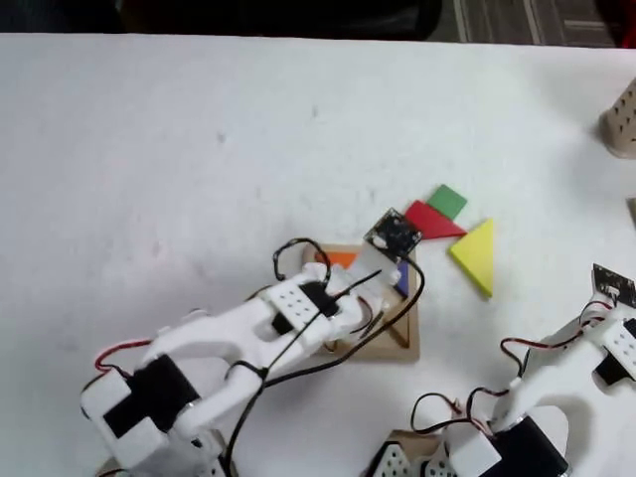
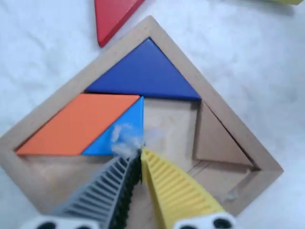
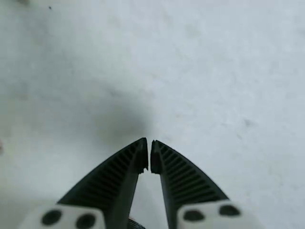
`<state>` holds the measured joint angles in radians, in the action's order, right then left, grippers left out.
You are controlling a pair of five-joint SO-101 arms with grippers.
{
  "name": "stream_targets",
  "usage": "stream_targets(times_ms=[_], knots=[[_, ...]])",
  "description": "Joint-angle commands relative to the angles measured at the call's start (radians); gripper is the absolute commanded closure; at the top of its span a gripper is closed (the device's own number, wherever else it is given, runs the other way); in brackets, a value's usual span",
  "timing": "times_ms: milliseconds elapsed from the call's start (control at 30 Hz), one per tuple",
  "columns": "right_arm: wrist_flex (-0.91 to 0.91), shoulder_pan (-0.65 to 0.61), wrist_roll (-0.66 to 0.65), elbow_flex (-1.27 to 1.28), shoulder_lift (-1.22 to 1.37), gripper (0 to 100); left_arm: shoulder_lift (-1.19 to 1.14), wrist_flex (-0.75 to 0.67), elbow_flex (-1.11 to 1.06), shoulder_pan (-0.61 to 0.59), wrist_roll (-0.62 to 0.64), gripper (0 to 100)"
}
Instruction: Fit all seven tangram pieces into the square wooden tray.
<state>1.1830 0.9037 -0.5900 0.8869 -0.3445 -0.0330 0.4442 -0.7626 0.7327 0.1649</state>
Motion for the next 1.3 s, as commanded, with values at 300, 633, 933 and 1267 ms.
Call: stream_targets(times_ms=[300,633,933,1267], knots=[[-0.013,-0.008,-0.015,-0.005,-0.038,98.2,0.127,0.026,0.009,0.002,-0.008,98],[-0.013,-0.042,-0.011,-0.009,-0.038,98.1,0.404,0.035,-0.169,0.004,-0.011,98],[-0.18,-0.033,-0.009,-0.157,-0.036,97.5,0.473,-0.061,-0.186,-0.374,-0.011,97],[-0.111,-0.297,0.147,-0.308,-0.035,87.3,0.302,-0.183,-0.12,-0.671,-0.009,97]])
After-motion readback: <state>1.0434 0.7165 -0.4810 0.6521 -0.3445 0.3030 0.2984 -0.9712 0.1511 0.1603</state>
